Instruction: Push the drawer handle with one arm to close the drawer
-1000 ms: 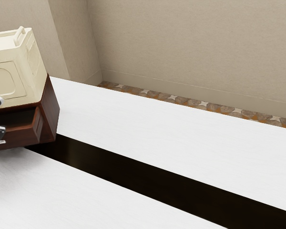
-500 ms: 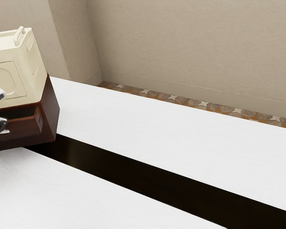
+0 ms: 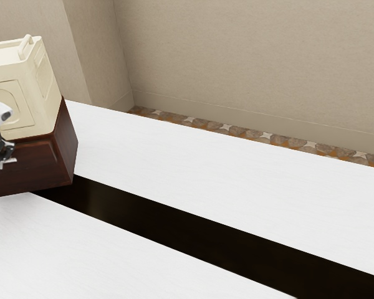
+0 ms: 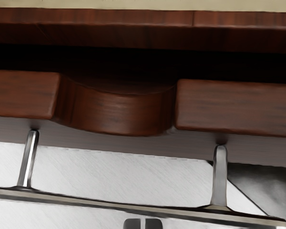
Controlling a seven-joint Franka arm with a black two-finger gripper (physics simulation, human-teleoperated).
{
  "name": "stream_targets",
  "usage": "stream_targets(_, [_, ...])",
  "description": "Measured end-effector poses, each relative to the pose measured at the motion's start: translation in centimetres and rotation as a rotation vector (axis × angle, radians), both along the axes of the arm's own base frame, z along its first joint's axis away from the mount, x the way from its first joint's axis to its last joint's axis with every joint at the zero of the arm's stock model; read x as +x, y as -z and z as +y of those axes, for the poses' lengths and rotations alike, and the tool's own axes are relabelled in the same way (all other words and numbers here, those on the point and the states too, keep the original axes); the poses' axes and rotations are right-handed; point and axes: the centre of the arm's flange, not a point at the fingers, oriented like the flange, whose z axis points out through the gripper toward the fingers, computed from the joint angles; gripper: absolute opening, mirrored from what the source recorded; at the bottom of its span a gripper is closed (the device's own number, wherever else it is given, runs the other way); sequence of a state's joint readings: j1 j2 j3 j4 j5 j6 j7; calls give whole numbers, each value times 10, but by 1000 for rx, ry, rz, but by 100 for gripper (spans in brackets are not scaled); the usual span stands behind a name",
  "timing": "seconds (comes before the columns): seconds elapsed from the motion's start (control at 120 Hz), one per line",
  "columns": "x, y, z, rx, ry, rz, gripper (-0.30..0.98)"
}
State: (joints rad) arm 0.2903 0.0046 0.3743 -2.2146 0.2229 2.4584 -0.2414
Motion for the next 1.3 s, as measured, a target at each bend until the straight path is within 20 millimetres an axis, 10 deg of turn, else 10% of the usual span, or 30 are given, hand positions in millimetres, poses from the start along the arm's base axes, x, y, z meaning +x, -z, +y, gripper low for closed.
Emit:
stream_targets(0.625, [-1, -16, -10, -35, 50, -36, -10])
stream_targets(0.967, [57, -189, -219, -204, 355, 77, -1])
stream_targets(1.3, [61, -231, -256, -204, 420, 157, 53])
